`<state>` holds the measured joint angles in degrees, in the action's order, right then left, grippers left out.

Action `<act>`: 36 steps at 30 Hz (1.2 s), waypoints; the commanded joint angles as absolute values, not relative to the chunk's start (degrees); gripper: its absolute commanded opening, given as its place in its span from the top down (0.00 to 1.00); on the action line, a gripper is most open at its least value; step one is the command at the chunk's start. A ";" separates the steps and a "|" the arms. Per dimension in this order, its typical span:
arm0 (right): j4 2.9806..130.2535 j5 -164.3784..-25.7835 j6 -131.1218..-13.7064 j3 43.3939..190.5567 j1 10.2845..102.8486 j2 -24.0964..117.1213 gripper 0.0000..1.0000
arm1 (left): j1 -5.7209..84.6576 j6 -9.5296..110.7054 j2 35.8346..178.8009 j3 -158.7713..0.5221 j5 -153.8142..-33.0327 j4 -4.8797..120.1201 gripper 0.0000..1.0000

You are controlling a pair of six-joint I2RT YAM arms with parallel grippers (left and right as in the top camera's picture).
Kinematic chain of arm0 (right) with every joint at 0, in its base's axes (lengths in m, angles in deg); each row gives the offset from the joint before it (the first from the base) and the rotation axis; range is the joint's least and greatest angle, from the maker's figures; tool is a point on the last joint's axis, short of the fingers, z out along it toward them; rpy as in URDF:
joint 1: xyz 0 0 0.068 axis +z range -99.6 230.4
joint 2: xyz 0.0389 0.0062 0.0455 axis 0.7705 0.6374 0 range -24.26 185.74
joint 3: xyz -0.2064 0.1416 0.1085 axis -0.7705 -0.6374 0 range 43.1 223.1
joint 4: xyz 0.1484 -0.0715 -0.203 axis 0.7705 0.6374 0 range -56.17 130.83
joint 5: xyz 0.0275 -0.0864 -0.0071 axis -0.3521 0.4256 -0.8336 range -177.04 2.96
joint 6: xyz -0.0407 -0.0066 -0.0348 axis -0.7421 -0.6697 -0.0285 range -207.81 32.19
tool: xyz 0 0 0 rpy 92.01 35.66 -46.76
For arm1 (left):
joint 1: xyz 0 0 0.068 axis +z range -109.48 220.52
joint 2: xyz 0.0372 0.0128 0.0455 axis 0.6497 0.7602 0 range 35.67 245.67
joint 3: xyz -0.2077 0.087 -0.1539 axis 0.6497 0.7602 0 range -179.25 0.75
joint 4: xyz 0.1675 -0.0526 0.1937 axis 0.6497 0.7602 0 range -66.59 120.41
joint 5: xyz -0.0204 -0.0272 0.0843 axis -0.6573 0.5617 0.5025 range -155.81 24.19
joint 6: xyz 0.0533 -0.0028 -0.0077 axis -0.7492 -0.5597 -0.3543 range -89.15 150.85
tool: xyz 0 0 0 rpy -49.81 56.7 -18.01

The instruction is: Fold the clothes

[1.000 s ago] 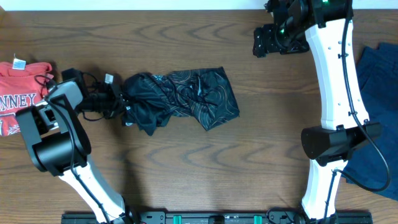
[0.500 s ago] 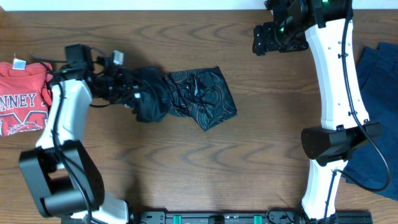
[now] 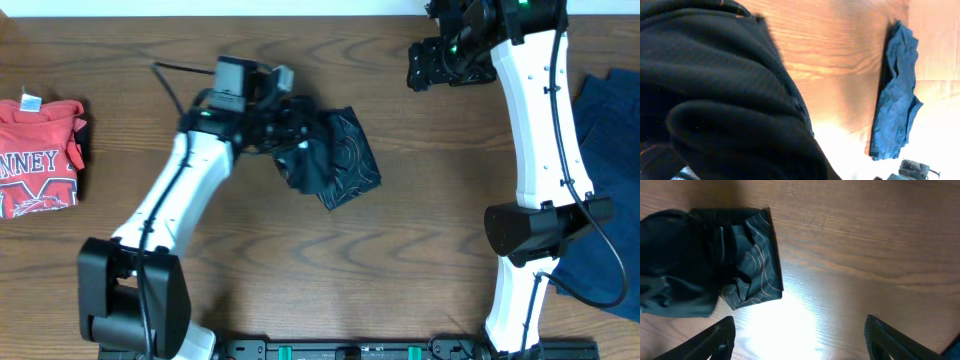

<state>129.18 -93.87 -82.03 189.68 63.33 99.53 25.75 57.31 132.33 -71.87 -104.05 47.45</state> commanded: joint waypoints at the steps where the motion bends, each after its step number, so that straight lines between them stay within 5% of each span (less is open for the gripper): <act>1: 129.71 -94.13 -82.32 190.84 63.09 99.07 0.20 | 22.28 62.29 132.20 -72.35 -98.25 45.02 0.94; 15: 131.11 -94.15 -82.34 190.84 63.11 99.07 0.21 | 12.29 68.50 143.11 -72.35 -94.69 27.53 0.87; 16: 131.13 -94.15 -82.34 190.84 63.18 99.07 0.21 | 12.01 68.52 144.18 -72.35 -94.67 26.53 0.69; 18: 131.13 -94.15 -82.32 190.84 63.18 99.07 0.21 | 11.63 69.42 146.04 -72.35 -94.71 24.39 0.59; 21: 131.13 -94.15 -82.34 190.84 63.16 99.07 0.21 | 11.17 69.77 148.22 -72.35 -95.22 20.47 0.17; 23: 131.13 -94.17 -82.32 190.84 63.16 99.07 0.20 | 11.02 70.03 148.75 -72.35 -95.59 18.68 0.11; 36: 131.13 -94.13 -82.34 190.73 63.16 99.07 0.20 | 17.69 70.18 147.09 -75.30 -101.62 18.51 0.27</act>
